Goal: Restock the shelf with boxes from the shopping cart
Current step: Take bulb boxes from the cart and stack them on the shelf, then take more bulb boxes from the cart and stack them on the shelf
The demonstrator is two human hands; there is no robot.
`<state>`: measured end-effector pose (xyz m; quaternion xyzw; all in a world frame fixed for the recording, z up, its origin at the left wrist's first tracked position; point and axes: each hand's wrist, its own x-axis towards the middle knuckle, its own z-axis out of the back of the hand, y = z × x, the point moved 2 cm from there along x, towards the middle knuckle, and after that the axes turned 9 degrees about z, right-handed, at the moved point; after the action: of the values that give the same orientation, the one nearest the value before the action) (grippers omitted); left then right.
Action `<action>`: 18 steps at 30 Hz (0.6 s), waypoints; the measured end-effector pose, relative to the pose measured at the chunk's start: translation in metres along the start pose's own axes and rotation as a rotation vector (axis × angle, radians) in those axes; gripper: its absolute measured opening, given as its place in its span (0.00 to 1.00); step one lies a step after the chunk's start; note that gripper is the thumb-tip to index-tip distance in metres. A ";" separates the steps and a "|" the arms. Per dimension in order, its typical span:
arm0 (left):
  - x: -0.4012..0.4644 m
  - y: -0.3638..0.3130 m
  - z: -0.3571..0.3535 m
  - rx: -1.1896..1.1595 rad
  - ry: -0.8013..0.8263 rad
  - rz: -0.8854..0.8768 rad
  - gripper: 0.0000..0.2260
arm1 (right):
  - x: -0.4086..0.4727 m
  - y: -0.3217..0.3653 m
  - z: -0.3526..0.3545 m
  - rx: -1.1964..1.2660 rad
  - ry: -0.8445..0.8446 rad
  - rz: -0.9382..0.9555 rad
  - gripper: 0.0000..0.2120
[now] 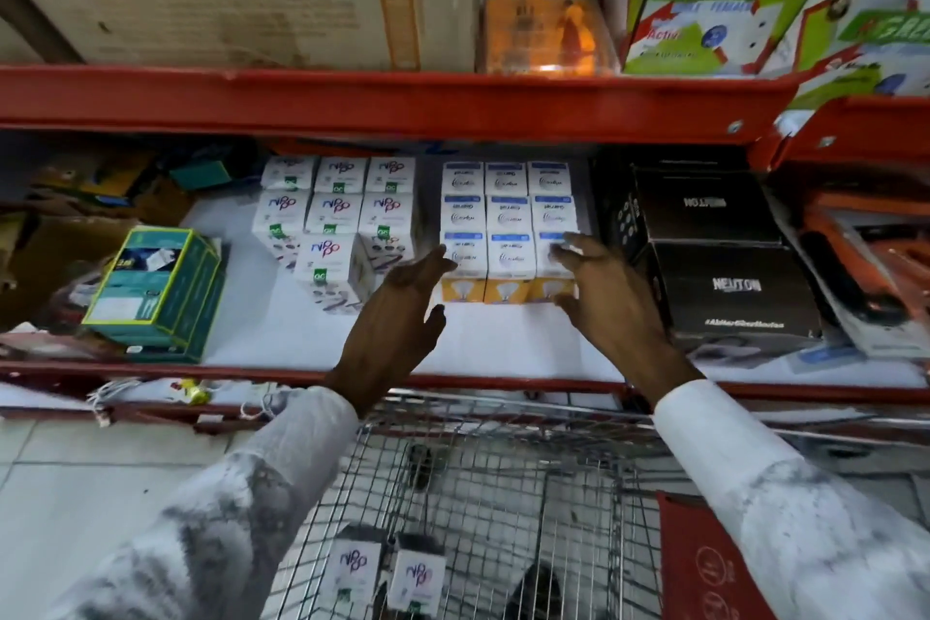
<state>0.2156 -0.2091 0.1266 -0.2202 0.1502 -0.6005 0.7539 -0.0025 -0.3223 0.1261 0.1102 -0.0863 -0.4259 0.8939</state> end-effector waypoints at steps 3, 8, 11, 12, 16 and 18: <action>-0.049 0.018 0.008 0.027 -0.008 -0.032 0.23 | -0.033 0.030 -0.003 0.006 -0.061 0.017 0.29; -0.150 0.057 -0.008 0.002 0.083 -0.001 0.21 | -0.116 0.096 -0.045 0.076 -0.150 0.127 0.22; -0.203 0.093 -0.043 0.092 0.329 0.151 0.27 | -0.157 0.129 -0.101 0.056 -0.014 0.134 0.24; -0.216 0.104 -0.055 0.118 0.427 0.194 0.30 | -0.169 0.138 -0.122 0.069 0.064 0.136 0.26; -0.245 0.128 -0.092 0.332 0.735 0.171 0.39 | -0.205 0.158 -0.199 0.206 0.573 0.064 0.39; -0.247 0.130 -0.100 0.441 0.794 0.141 0.40 | -0.215 0.165 -0.225 0.177 0.717 0.045 0.44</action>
<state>0.2178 0.0392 -0.0347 0.2037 0.3107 -0.6031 0.7059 0.0420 -0.0256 -0.0586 0.3272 0.1933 -0.3312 0.8636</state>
